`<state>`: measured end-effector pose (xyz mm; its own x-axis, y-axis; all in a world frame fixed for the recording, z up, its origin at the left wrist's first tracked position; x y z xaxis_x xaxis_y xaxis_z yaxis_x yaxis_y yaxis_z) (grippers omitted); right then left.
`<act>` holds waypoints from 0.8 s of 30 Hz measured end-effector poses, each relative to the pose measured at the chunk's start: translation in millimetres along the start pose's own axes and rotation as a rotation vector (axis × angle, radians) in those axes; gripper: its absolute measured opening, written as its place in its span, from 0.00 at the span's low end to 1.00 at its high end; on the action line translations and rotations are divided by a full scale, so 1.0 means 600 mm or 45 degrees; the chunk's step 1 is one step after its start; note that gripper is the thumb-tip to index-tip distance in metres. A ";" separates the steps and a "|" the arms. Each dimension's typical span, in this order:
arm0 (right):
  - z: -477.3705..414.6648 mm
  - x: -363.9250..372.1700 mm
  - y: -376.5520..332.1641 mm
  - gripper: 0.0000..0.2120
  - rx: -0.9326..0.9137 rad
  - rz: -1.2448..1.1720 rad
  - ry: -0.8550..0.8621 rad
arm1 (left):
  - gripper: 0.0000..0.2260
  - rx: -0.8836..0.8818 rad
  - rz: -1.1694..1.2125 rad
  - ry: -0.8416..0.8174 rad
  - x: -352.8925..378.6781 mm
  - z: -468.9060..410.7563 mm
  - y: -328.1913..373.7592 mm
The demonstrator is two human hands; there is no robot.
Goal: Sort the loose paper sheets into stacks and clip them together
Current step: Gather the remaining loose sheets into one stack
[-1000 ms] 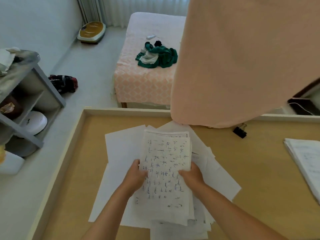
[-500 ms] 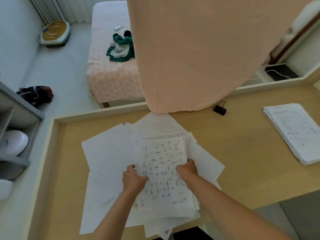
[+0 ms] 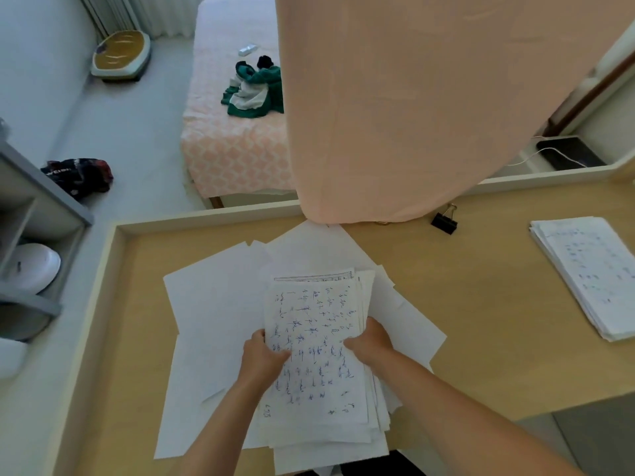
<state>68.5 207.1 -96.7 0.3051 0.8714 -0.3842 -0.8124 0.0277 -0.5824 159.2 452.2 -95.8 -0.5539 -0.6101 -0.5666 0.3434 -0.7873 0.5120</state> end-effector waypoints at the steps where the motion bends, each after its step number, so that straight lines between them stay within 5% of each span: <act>1: 0.006 -0.007 -0.002 0.37 -0.017 -0.004 0.018 | 0.27 0.023 -0.036 0.007 -0.004 0.000 0.000; 3: 0.015 -0.033 -0.010 0.35 -0.073 -0.012 0.091 | 0.23 0.071 -0.142 0.027 -0.012 -0.002 -0.002; 6: 0.036 -0.096 -0.016 0.30 -0.114 -0.035 0.266 | 0.30 0.094 -0.273 0.068 -0.023 -0.007 -0.015; 11: 0.059 -0.182 0.015 0.31 -0.109 -0.385 0.321 | 0.30 0.225 -0.340 0.081 -0.010 0.011 0.023; 17: 0.100 -0.219 -0.022 0.12 -0.288 -0.615 0.110 | 0.41 0.443 0.332 -0.284 0.040 0.073 0.148; 21: 0.118 -0.244 -0.080 0.12 -0.477 -0.670 0.067 | 0.19 0.570 0.601 -0.120 -0.009 0.113 0.244; 24: 0.132 -0.279 -0.131 0.09 -0.622 -0.720 0.063 | 0.12 0.627 0.714 -0.025 -0.040 0.137 0.299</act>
<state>42.1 97.7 70.1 0.6419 0.7655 0.0432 -0.2156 0.2342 -0.9480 172.1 332.8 62.6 -0.4108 -0.9030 -0.1259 0.2014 -0.2246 0.9534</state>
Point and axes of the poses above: each hand's wrist, its own z-axis away from the middle knuckle, its own x-axis out of the palm, y = z × x, the point moved 9 cm from there along -z, towards the middle knuckle, and after that the axes turned 11 degrees about -z, right-handed, at the moved point
